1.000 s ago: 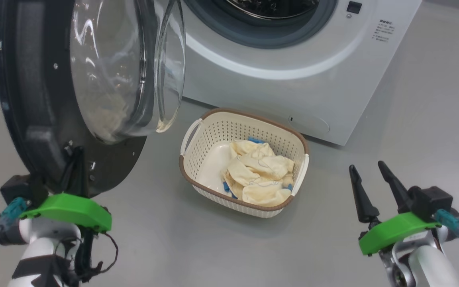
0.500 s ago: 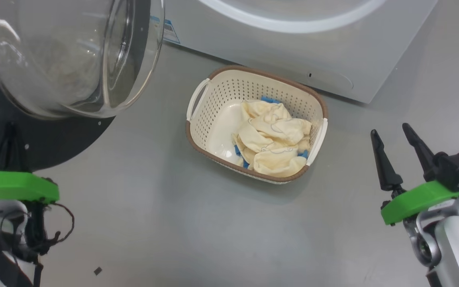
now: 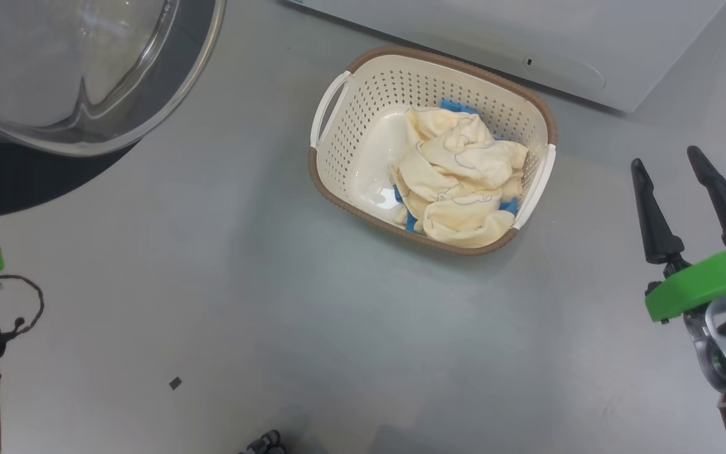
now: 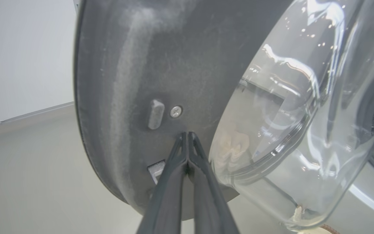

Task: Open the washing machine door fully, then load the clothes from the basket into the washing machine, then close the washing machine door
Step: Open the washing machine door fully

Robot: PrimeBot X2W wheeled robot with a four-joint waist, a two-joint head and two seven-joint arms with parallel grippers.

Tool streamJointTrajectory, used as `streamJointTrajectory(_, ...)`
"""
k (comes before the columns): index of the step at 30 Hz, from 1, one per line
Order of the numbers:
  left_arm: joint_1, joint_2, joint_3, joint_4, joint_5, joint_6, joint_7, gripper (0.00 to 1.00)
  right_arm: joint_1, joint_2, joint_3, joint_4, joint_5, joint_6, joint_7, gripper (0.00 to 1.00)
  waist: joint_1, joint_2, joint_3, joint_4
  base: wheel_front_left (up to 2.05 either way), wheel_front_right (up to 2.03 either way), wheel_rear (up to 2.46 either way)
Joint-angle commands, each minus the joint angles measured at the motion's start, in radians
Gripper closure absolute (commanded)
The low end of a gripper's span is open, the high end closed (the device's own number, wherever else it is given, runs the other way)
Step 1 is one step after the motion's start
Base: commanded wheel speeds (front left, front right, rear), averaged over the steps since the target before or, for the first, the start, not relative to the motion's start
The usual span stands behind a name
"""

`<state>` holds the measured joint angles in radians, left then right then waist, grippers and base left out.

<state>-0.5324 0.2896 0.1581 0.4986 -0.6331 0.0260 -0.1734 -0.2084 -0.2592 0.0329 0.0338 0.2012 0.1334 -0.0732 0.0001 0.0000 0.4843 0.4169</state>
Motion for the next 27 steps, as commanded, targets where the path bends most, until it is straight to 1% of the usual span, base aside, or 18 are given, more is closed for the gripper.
streamJointTrajectory(1,-0.025,0.082,0.057,-0.010,-0.004,-0.002,-0.013,1.00,0.002,-0.020,0.015,-0.043,-0.005,-0.003,0.005,0.00,-0.0001,0.0000,0.011,0.004,0.00,0.00,0.00)
streamJointTrajectory(7,-0.088,0.086,0.061,0.092,-0.020,-0.035,-0.043,1.00,0.026,-0.044,-0.014,-0.092,-0.008,-0.003,0.040,0.00,-0.0001,0.0000,0.031,0.017,0.00,0.00,0.00)
streamJointTrajectory(14,-0.123,0.079,0.044,0.183,-0.002,-0.067,-0.072,1.00,0.033,-0.036,-0.015,-0.109,-0.007,-0.003,0.049,0.00,-0.0001,0.0000,0.018,0.020,0.00,0.00,0.00)
streamJointTrajectory(21,-0.133,0.066,0.019,0.228,0.032,-0.097,-0.085,1.00,0.038,-0.011,-0.011,-0.076,0.002,-0.003,0.011,0.00,-0.0001,0.0000,-0.036,0.007,0.00,0.00,0.00)
streamJointTrajectory(27,-0.101,0.067,-0.013,0.224,0.071,-0.114,-0.087,1.00,0.027,0.030,0.012,-0.015,0.012,-0.003,-0.040,0.00,-0.0001,0.0000,-0.122,-0.036,0.00,0.00,0.00)
